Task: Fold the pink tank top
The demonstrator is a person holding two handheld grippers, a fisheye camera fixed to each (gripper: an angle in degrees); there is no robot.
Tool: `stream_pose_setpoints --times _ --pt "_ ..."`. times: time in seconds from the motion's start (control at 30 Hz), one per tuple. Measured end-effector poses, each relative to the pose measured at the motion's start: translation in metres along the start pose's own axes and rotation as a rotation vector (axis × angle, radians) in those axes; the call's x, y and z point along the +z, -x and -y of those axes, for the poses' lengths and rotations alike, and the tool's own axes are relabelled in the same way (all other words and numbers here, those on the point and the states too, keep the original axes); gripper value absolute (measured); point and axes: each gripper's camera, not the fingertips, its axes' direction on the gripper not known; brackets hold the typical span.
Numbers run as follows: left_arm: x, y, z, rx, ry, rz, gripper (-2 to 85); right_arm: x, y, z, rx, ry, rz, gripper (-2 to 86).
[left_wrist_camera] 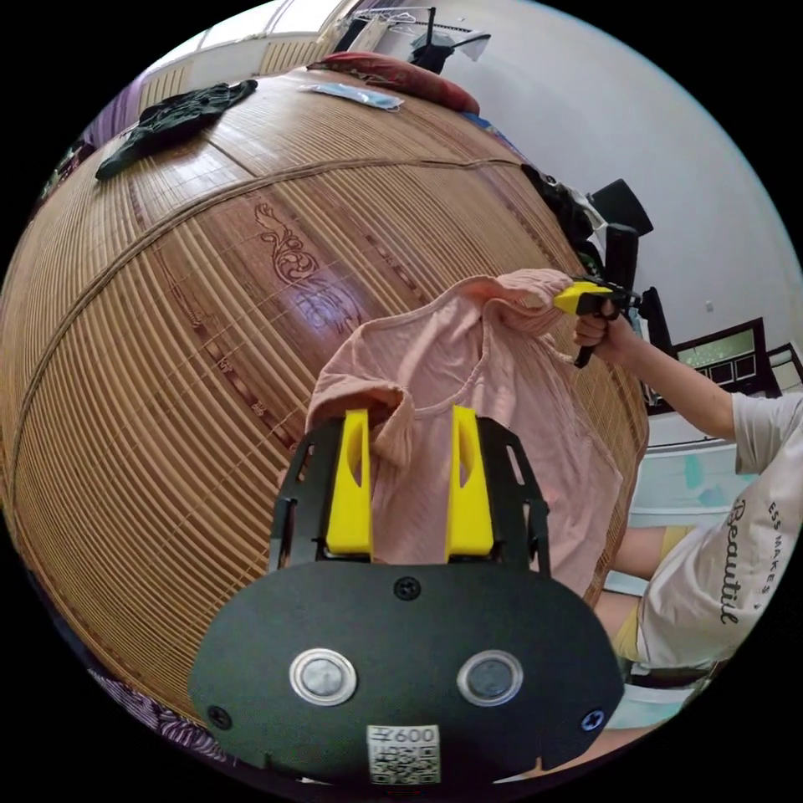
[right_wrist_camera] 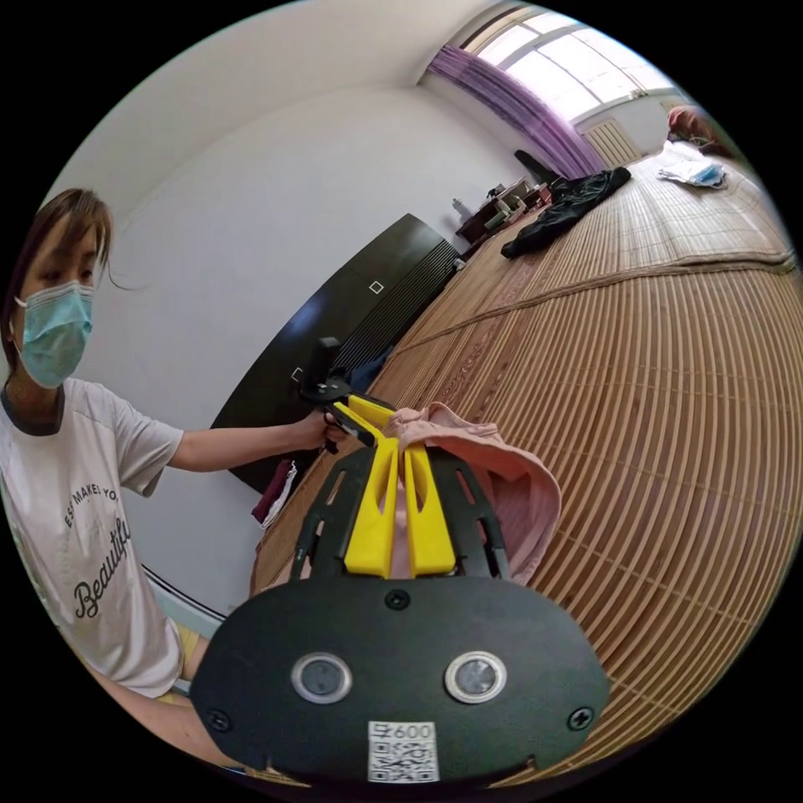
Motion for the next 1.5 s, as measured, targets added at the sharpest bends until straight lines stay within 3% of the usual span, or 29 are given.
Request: stream_pose_setpoints --times 0.27,0.53,0.67,0.8,0.9,1.0,1.17,1.3,1.4,1.5 --pt "0.021 0.047 -0.051 -0.027 -0.159 -0.005 2.8 0.008 -0.011 -0.041 0.001 -0.015 -0.001 -0.9" --pt "-0.024 0.085 -0.143 0.057 -0.638 -0.257 2.6 0.000 0.013 -0.075 -0.112 -0.107 0.100 -0.9" --pt "-0.051 0.083 -0.192 0.117 -0.760 -0.295 2.7 -0.022 0.050 -0.083 -0.229 -0.141 0.091 -0.9" --pt "-0.082 0.079 -0.276 0.124 -1.002 -0.277 1.8 -0.057 0.083 -0.106 -0.235 -0.244 0.073 -0.9" --pt "-0.086 0.058 -0.310 0.216 -0.997 -0.265 1.3 -0.054 0.103 -0.120 -0.209 -0.175 0.186 -0.9" --pt "-0.091 0.027 -0.339 0.221 -0.978 -0.319 1.2 -0.054 0.157 -0.134 -0.298 -0.086 0.100 -0.9" --pt "-0.044 -0.011 -0.383 0.058 -0.902 -0.410 1.3 -0.054 0.211 -0.156 -0.293 -0.081 0.147 -0.9" --pt "-0.017 -0.027 -0.435 -0.045 -1.021 -0.492 1.0 -0.045 0.254 -0.176 -0.317 0.000 0.159 -0.8" --pt "-0.013 -0.053 -0.466 -0.060 -1.085 -0.437 1.1 -0.024 0.286 -0.199 -0.298 0.072 0.186 -0.8" --pt "-0.003 -0.065 -0.484 -0.083 -1.036 -0.373 1.2 0.014 0.300 -0.242 -0.243 0.142 0.261 -0.5"
